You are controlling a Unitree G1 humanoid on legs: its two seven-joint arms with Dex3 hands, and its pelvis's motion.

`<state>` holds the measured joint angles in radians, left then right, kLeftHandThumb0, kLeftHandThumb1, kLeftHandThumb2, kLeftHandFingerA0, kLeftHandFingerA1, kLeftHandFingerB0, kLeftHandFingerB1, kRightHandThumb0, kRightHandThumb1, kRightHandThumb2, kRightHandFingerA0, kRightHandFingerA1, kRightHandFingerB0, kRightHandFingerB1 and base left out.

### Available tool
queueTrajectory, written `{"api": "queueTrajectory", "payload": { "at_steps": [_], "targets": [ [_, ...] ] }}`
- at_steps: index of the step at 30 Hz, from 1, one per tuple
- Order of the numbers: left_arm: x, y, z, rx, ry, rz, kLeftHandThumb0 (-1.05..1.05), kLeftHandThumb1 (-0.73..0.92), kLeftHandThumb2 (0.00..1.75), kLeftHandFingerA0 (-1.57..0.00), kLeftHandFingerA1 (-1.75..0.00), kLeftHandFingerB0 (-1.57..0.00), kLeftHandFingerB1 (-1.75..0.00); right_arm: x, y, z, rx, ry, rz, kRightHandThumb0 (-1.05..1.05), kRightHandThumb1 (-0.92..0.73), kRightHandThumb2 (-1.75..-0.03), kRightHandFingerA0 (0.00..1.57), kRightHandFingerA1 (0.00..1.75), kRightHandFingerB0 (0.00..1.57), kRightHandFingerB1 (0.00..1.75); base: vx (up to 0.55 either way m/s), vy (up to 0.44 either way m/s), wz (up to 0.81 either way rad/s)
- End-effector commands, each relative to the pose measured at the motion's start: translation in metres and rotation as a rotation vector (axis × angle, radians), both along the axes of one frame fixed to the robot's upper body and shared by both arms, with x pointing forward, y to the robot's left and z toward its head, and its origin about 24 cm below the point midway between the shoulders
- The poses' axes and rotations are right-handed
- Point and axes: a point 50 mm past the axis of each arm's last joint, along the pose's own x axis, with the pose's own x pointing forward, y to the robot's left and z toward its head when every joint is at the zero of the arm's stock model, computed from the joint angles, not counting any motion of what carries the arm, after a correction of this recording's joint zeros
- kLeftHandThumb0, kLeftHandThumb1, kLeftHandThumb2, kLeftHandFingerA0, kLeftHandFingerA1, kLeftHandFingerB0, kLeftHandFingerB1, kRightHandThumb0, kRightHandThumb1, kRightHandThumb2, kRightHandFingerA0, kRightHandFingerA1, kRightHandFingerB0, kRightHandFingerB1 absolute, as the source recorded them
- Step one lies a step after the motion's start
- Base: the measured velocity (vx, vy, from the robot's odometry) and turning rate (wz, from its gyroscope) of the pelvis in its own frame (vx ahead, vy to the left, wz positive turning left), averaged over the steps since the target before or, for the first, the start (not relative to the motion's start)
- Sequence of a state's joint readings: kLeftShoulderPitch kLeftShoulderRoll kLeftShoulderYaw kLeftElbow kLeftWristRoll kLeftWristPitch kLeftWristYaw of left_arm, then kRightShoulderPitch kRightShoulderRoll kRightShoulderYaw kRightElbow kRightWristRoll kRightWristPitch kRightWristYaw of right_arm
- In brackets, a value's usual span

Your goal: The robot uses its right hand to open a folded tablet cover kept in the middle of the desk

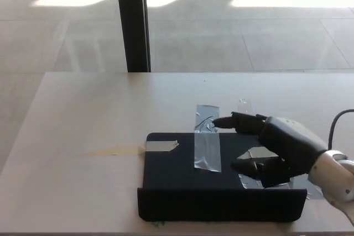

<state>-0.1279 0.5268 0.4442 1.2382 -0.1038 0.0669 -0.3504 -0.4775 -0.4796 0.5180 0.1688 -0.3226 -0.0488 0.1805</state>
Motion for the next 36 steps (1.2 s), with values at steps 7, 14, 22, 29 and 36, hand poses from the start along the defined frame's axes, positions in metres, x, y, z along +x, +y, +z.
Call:
{"api": "queueTrajectory", "payload": {
  "at_steps": [7,14,22,29,36],
  "targets": [
    [-0.008,0.016,0.012,0.012,0.015,0.032,-0.92,0.53,0.72,-0.45,-1.18,-0.32,-1.06,-0.027,0.008,-0.07,-0.434,0.107,0.094,-0.94,-0.65,-1.06,0.1,0.6,0.2,0.46,0.0,0.0,0.0],
    [-0.005,0.018,0.015,0.019,0.006,0.025,-0.93,0.54,0.69,-0.46,-1.1,-0.26,-0.93,-0.037,0.014,-0.096,-0.422,0.095,0.061,-0.94,-0.66,-1.07,0.12,0.61,0.21,0.46,0.0,0.0,0.0],
    [-0.002,0.02,0.019,0.03,-0.002,0.015,-0.94,0.56,0.69,-0.47,-1.11,-0.27,-0.96,-0.059,0.014,-0.083,-0.318,0.045,0.061,-0.92,-0.88,-0.67,0.14,0.59,0.28,0.36,0.0,0.0,0.0],
    [-0.002,0.024,0.022,0.036,-0.008,0.021,-0.94,0.54,0.73,-0.44,-1.17,-0.25,-1.03,-0.106,0.009,-0.069,-0.177,0.092,0.101,-0.85,-0.87,-0.67,0.15,0.61,0.29,0.36,0.0,0.0,0.0],
    [0.0,0.025,0.025,0.053,-0.002,0.016,-0.94,0.52,0.73,-0.47,-1.19,-0.31,-1.07,-0.146,-0.001,-0.056,-0.026,0.154,0.094,-0.84,-0.9,-0.68,0.19,0.59,0.29,0.34,0.0,0.0,0.0]
  ]
}}
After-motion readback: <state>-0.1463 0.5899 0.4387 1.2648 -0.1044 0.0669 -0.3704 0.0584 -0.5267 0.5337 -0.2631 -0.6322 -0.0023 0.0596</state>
